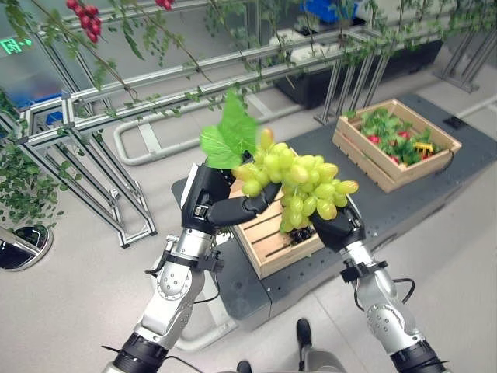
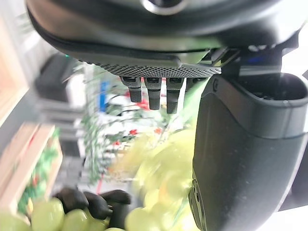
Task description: Pick up the fruits from the basket on one side to the basket on the other side
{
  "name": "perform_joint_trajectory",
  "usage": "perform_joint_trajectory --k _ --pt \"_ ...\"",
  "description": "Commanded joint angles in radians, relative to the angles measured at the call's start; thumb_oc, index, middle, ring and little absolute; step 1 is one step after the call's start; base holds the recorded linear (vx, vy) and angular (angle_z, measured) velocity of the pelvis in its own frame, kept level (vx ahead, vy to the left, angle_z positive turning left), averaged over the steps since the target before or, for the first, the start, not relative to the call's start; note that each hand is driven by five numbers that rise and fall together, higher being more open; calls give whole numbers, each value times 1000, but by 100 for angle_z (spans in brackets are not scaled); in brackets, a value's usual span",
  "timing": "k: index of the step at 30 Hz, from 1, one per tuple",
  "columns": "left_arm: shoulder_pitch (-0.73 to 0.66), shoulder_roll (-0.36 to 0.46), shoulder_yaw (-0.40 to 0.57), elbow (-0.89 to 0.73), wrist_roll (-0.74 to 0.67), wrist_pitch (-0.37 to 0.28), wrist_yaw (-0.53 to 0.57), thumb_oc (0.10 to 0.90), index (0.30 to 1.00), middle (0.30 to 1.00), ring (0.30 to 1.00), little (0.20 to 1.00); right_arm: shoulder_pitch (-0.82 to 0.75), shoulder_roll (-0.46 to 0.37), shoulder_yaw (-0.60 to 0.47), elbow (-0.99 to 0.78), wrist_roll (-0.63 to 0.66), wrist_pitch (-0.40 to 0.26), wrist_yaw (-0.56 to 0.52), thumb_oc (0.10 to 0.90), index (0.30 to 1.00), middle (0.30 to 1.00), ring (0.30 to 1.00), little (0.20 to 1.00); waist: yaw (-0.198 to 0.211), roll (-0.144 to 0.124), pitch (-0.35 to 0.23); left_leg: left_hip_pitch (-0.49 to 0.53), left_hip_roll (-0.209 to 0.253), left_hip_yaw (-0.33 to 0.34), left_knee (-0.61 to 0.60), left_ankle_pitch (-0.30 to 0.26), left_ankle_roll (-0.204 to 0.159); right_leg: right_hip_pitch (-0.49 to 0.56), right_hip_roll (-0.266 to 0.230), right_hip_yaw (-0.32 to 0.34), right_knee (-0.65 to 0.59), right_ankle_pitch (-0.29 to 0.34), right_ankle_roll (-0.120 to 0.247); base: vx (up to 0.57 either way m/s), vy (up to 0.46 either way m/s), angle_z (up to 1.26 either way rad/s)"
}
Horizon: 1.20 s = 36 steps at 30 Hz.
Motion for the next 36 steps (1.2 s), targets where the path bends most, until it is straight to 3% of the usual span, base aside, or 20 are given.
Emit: perform_joint_trajectory --k 1,4,5,9,12,16,18,19,20,22,23,24,29,33,36 --pt "-60 16 134 -61 -84 -86 -8 800 900 900 900 900 -133 68 -93 -101 89 -188 10 400 300 300 300 300 32 -7 -78 -78 -76 -87 -14 14 26 132 -61 -41 -38 1 40 -110 -95 -45" --pt "-77 -1 136 -44 -115 -72 -9 800 900 900 900 900 -164 96 -75 -94 91 -183 -3 400 300 300 300 300 56 -9 -94 -91 -49 -30 -14 30 16 180 -73 -117 0 -58 33 -119 -212 -65" --pt "-79 -12 143 -38 -124 -62 6 800 900 900 900 900 -162 105 -68 -104 78 -174 -14 400 300 300 300 300 64 -24 -107 -99 -42 -6 -14 44 4 232 -61 -139 -86 -63 36 -59 -214 -109" --pt "-69 -40 139 2 -103 -95 36 800 900 900 900 900 -117 109 -80 -126 33 -159 -28 400 300 300 300 300 39 -44 -118 -127 -4 6 -14 84 -40 260 1 -86 -233 -24 18 -66 -311 -124" --pt "-63 -55 164 22 -100 -124 65 800 900 900 900 900 -89 93 -115 -124 21 -152 -12 400 300 300 300 300 16 -52 -124 -141 26 10 -14 105 -63 264 35 -69 -250 -29 -5 -60 -254 -45" --pt "-55 -73 228 65 -200 -162 34 800 900 900 900 900 -50 54 -181 -122 27 -140 17 400 300 300 300 300 -11 -65 -132 -146 45 -4 -6 110 -75 256 65 -55 -250 -42 -34 -29 -107 -23" --pt "-42 -82 239 53 -232 -150 14 800 900 900 900 900 -31 48 -196 -129 25 -125 39 400 300 300 300 300 -15 -69 -138 -144 43 -65 -2 104 -73 247 73 -19 -250 -42 -44 14 12 -24" --pt "-29 -89 236 36 -221 -137 6 800 900 900 900 900 -25 43 -204 -133 34 -106 55 400 300 300 300 300 -8 -73 -142 -146 32 -169 7 97 -67 240 81 38 -250 -38 -54 24 44 -43" --pt "-25 -91 233 31 -213 -138 11 800 900 900 900 900 -25 45 -206 -137 37 -97 58 400 300 300 300 300 -7 -74 -145 -148 28 -197 8 96 -65 234 82 53 -250 -36 -56 40 80 -59" --pt "-8 -98 219 5 -196 -124 17 800 900 900 900 900 -34 52 -204 -154 34 -39 53 400 300 300 300 300 10 -74 -153 -145 -13 -358 25 74 -52 224 91 145 -250 -28 -62 38 129 -72" --pt "-6 -98 219 4 -201 -117 6 800 900 900 900 900 -36 52 -204 -156 30 -38 46 400 300 300 300 300 13 -73 -153 -144 -16 -366 28 71 -51 225 91 154 -250 -27 -62 5 257 -99" --pt "7 -97 214 -21 -199 -113 2 800 900 900 900 900 -55 49 -184 -166 35 -5 41 400 300 300 300 300 24 -68 -151 -142 -57 -455 44 58 -39 217 90 218 -250 -14 -57 -13 216 -90" --pt "5 -86 154 -47 -251 -58 -133 800 900 900 900 900 -37 50 -158 -185 18 -48 -17 400 300 300 300 300 -4 -39 -135 -103 -78 -398 9 41 -17 204 47 256 -241 6 -18 -51 349 -153" --pt "-21 -67 112 -51 -254 -39 -169 800 900 900 900 900 -35 47 -158 -192 3 -60 -40 400 300 300 300 300 -27 -26 -123 -93 -101 -360 -1 29 8 154 7 267 -208 31 19 -93 346 -81" --pt "-41 -48 103 -33 -277 -21 -190 800 900 900 900 900 -60 33 -166 -179 30 -27 -33 400 300 300 300 300 -42 -28 -109 -69 -121 -307 -8 5 16 96 -32 258 -230 119 55 -79 202 -39"
